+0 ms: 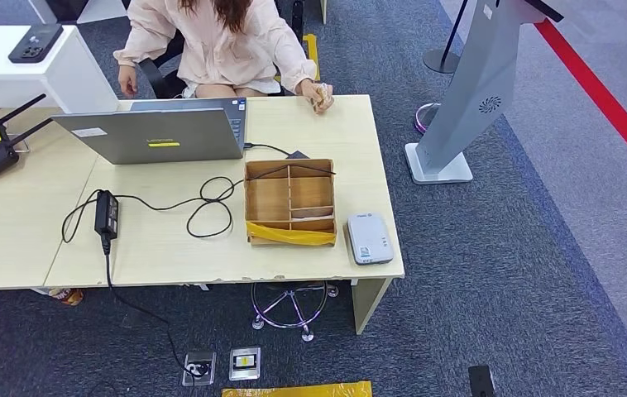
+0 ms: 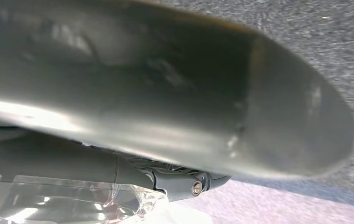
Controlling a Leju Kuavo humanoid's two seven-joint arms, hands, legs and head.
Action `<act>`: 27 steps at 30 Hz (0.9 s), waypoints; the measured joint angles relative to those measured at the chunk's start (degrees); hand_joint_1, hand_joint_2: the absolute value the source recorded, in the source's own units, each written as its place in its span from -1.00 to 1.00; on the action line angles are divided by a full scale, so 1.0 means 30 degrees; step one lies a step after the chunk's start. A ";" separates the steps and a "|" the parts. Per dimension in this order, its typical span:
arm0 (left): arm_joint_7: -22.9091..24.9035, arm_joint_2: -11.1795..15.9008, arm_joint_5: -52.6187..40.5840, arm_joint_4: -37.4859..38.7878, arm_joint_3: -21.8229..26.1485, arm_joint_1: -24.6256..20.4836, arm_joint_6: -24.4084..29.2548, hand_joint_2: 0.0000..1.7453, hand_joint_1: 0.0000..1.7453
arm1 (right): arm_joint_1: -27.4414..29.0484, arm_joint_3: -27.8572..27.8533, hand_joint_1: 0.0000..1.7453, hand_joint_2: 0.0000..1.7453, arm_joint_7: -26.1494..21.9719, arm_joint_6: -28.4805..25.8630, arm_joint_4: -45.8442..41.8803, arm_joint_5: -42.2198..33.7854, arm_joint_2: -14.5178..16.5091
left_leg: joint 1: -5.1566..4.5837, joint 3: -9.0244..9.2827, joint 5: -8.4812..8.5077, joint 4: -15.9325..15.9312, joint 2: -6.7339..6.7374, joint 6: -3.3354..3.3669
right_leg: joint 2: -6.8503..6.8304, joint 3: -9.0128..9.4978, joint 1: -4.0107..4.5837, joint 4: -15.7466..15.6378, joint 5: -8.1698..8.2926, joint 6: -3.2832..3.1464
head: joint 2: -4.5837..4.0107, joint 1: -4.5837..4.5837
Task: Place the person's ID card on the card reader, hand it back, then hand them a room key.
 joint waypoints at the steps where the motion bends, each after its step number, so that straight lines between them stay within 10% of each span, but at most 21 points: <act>1: -0.0042 0.0004 -0.0120 -0.0004 -0.0060 -0.0003 -0.0140 -1.00 -1.00 | 0.0001 0.0000 -1.00 -1.00 0.0065 -0.0013 0.0004 -0.0051 0.0044 | 0.0000 0.0001 0.0000 0.0000 0.0001 0.0000 | 0.0000 0.0000 0.0000 0.0000 0.0000 0.0000 | 0.0000 0.0000; 27: 0.0244 0.0102 -0.0322 -0.0104 -0.0856 -0.0023 -0.0705 -1.00 -1.00 | -0.0001 -0.0015 -1.00 -1.00 -0.0286 -0.0129 0.0071 -0.0455 0.0878 | 0.0000 0.0003 0.0000 0.0000 0.0002 0.0000 | 0.0001 0.0001 0.0000 0.0000 0.0000 -0.0001 | 0.0000 0.0000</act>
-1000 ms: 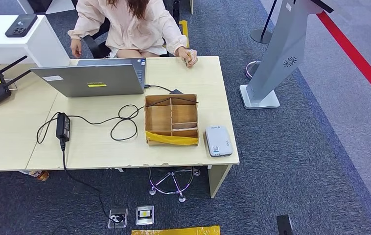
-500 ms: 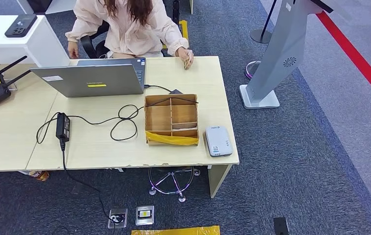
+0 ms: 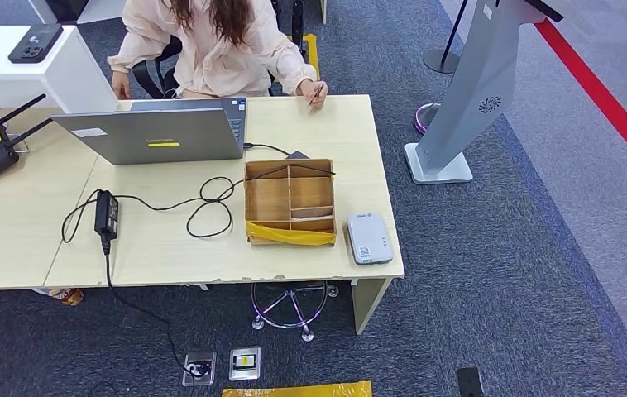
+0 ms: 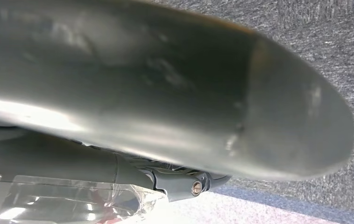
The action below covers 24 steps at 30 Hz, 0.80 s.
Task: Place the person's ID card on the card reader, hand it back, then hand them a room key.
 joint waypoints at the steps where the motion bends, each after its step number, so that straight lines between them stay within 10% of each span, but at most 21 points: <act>1: -0.0035 0.0007 0.0051 0.0000 0.0000 0.0000 0.0002 -1.00 -1.00 | 0.0000 0.0000 -1.00 -1.00 -0.0080 0.0002 0.0000 -0.0002 0.0009 | 0.0000 0.0000 0.0000 0.0000 0.0000 0.0000 | 0.0000 0.0000 0.0000 0.0000 0.0000 0.0000 | 0.0000 0.0000; 24: -0.0069 0.0000 0.1246 0.0000 0.0026 0.0002 0.0506 -1.00 -1.00 | 0.0000 0.0007 -1.00 -1.00 -0.1443 0.0149 0.0000 0.0211 0.0095 | 0.0000 -0.0001 0.0000 0.0000 0.0000 0.0000 | 0.0000 0.0001 0.0000 0.0000 0.0000 0.0000 | 0.0000 0.0000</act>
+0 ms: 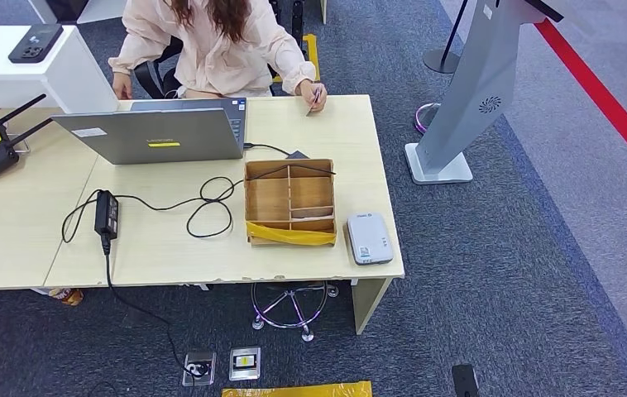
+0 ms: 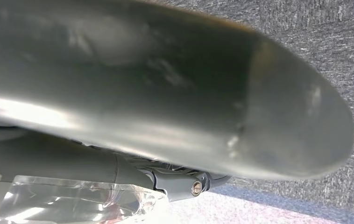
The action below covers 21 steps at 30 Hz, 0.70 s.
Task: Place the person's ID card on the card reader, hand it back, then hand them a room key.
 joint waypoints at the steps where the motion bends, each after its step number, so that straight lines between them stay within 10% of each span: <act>1: 0.0011 -0.0005 0.0035 0.0000 0.0002 0.0000 0.0038 -1.00 -1.00 | 0.0000 0.0000 -1.00 -1.00 -0.0009 0.0011 0.0000 0.0016 0.0000 | 0.0000 0.0000 0.0000 0.0000 0.0000 0.0000 | 0.0000 0.0000 0.0000 0.0000 0.0000 0.0000 | 0.0000 0.0000; 21: 0.0111 -0.0138 0.0391 0.0000 0.0025 -0.0002 0.0208 -1.00 -1.00 | -0.0003 0.0020 -1.00 -1.00 -0.0243 0.0317 0.0000 0.0246 -0.0004 | 0.0000 0.0001 0.0000 0.0000 0.0000 0.0000 | 0.0000 0.0000 0.0000 0.0000 0.0000 0.0000 | 0.0000 0.0000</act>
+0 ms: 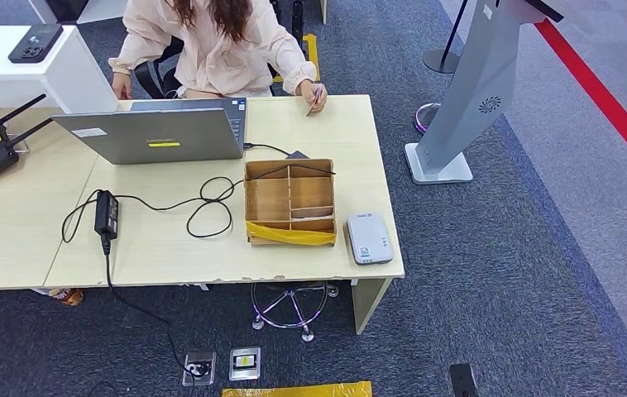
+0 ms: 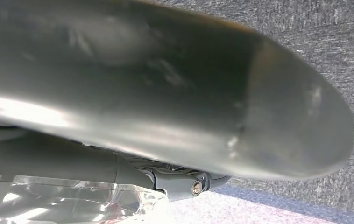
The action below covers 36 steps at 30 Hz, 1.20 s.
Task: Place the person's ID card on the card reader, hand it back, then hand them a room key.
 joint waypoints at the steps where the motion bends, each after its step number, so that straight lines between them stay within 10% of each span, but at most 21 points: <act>1: 0.0000 0.0000 0.0022 0.0000 0.0000 0.0000 -0.0002 -1.00 -1.00 | 0.0000 0.0002 -1.00 -1.00 -0.0036 -0.0031 0.0000 -0.0084 -0.0002 | 0.0000 0.0000 0.0000 0.0000 0.0000 0.0000 | 0.0000 0.0000 0.0000 0.0000 0.0000 0.0000 | 0.0000 0.0000; 36: -0.0293 0.0000 0.0279 0.0000 0.0000 0.0002 -0.0069 -1.00 -1.00 | -0.0031 0.0002 -1.00 -1.00 0.0517 -0.0053 0.0000 0.0008 0.0058 | 0.0000 0.0001 0.0000 0.0000 0.0000 0.0000 | 0.0000 0.0002 0.0000 0.0000 0.0000 0.0000 | 0.0000 0.0002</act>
